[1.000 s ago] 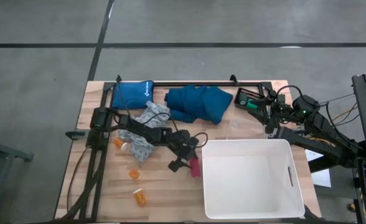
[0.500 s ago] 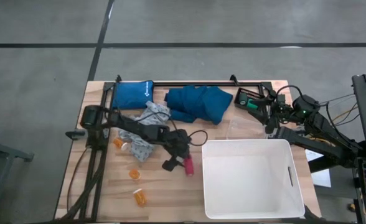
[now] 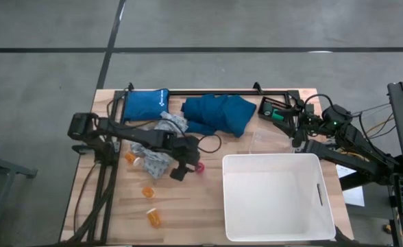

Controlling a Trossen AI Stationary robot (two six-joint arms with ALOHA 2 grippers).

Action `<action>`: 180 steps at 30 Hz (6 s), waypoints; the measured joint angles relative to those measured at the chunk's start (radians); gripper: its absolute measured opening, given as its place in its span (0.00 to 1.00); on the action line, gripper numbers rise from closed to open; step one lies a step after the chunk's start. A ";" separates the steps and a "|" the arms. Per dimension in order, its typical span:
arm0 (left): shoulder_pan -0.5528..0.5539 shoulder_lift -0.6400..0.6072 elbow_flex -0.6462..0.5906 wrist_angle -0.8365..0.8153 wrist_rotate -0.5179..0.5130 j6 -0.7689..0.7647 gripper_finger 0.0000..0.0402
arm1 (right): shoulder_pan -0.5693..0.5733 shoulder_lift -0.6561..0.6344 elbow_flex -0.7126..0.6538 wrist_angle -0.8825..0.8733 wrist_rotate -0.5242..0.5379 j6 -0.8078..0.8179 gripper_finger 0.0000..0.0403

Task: Pick & place medical supplies in basket/bin
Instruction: Put the pink bandage into the black bin

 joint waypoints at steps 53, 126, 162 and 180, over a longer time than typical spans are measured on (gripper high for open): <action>0.048 -0.018 0.014 0.033 0.098 -0.042 0.74 | 0.000 0.000 0.000 0.000 0.000 0.000 0.64; 0.319 -0.141 0.285 0.253 0.002 -0.238 0.33 | 0.000 0.000 0.000 0.000 0.000 0.000 0.64; 0.534 0.161 0.455 0.618 0.386 -0.369 0.33 | 0.000 0.000 0.000 0.000 0.000 0.000 0.64; 0.531 0.161 0.456 0.626 0.385 -0.365 0.33 | 0.000 0.000 0.000 0.000 0.000 0.000 0.64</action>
